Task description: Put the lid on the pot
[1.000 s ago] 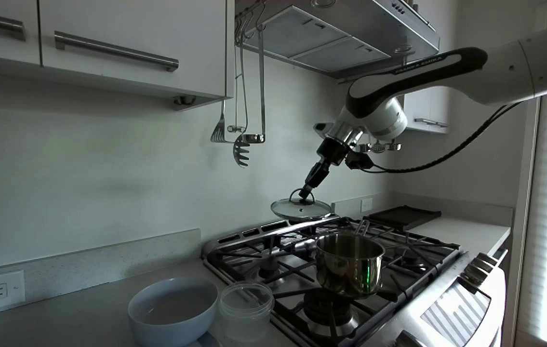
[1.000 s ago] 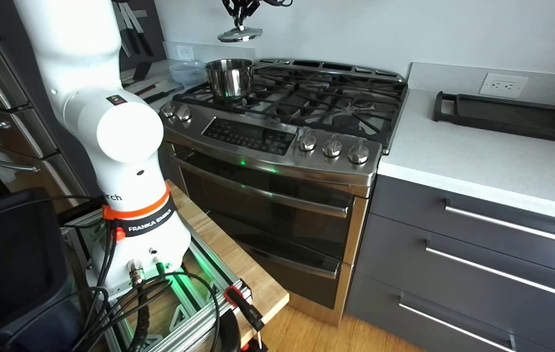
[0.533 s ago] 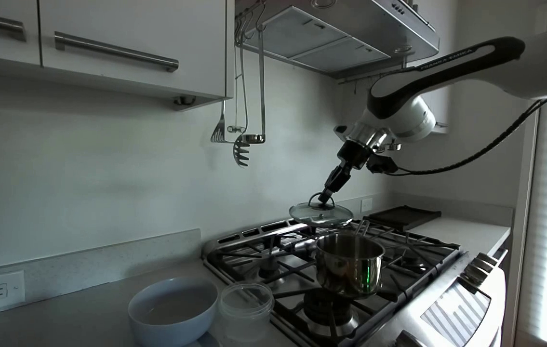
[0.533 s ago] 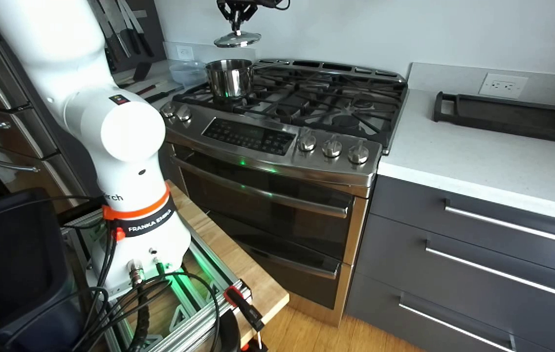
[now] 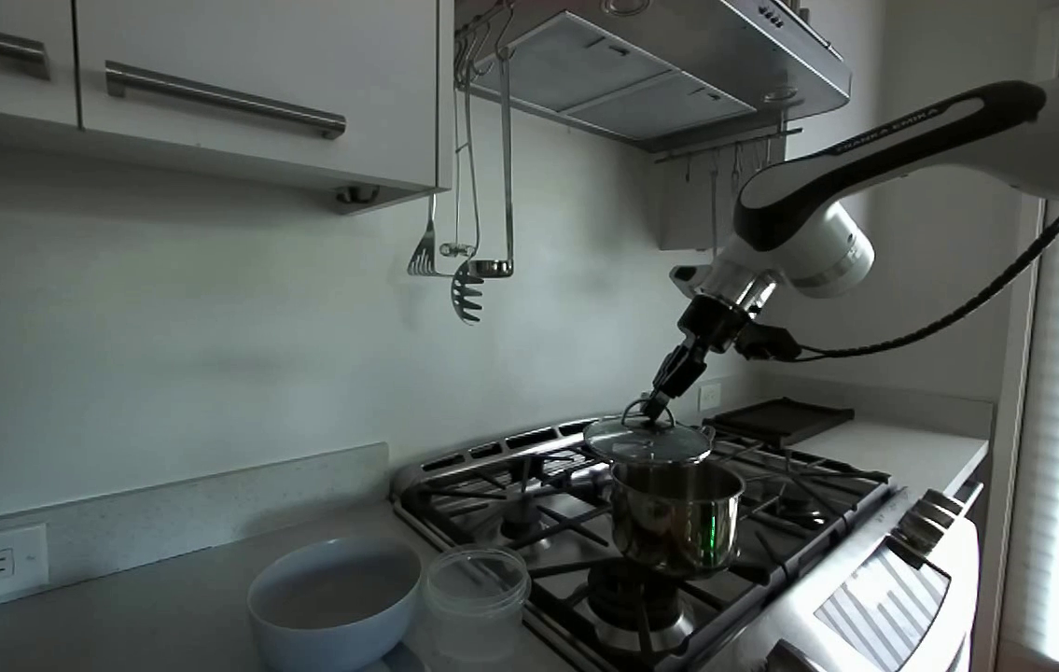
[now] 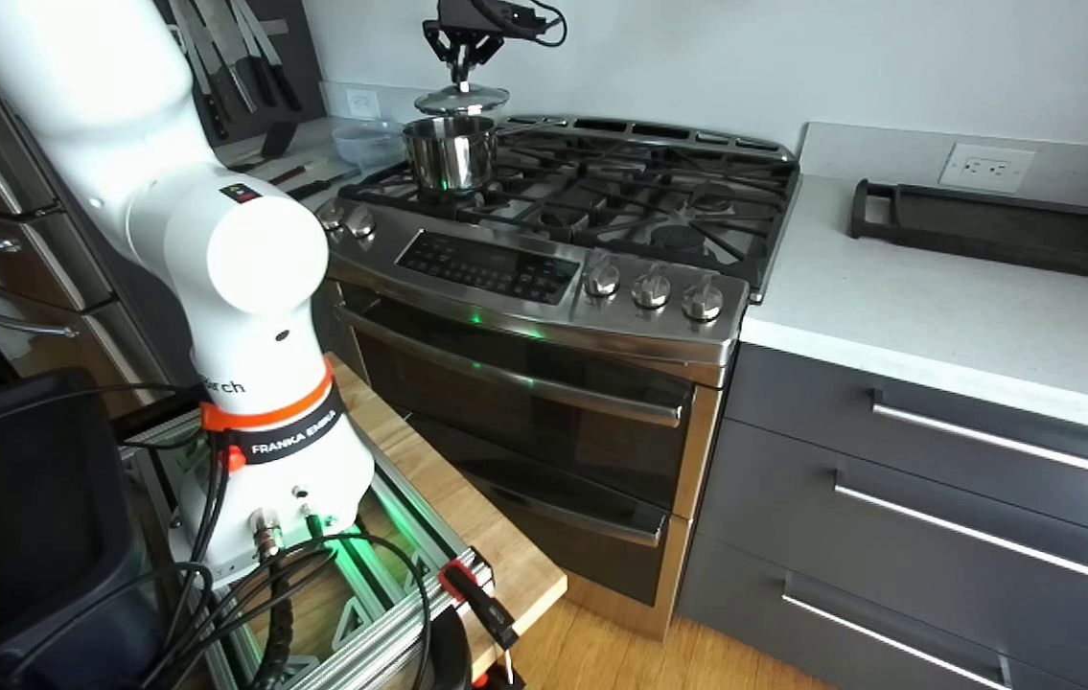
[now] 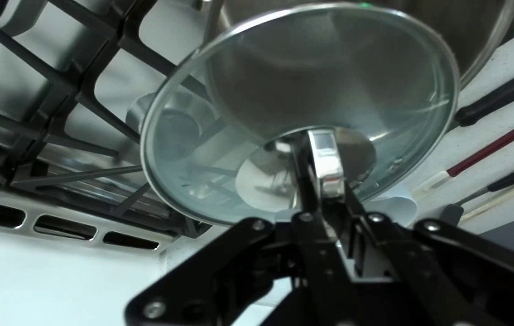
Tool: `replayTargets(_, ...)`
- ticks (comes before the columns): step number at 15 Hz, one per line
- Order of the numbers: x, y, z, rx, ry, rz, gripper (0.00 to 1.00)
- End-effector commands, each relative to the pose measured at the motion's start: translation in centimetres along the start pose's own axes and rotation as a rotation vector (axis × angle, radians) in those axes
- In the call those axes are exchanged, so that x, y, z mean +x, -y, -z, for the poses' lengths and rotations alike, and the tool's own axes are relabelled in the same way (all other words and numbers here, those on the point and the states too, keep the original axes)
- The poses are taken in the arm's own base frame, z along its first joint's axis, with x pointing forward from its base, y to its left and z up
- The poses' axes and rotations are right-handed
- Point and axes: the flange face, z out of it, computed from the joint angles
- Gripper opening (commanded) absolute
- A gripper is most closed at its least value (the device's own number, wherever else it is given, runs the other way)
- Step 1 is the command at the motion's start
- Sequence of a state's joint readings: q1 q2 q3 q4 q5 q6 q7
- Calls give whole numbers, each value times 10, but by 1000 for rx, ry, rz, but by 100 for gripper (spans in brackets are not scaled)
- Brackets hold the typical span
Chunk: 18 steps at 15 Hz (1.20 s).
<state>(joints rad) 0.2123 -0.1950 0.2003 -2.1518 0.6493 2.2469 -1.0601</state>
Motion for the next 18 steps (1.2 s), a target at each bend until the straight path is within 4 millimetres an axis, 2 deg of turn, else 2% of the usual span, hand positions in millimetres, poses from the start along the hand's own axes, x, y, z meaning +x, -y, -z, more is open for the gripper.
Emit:
replayTargets(1,-10,12,-1,-8,-35,17,4)
replayTargets(11,-25,35,2,-11,-11,23,4)
replayTargets(18,-38,29,-4,-48,-34,-15,4)
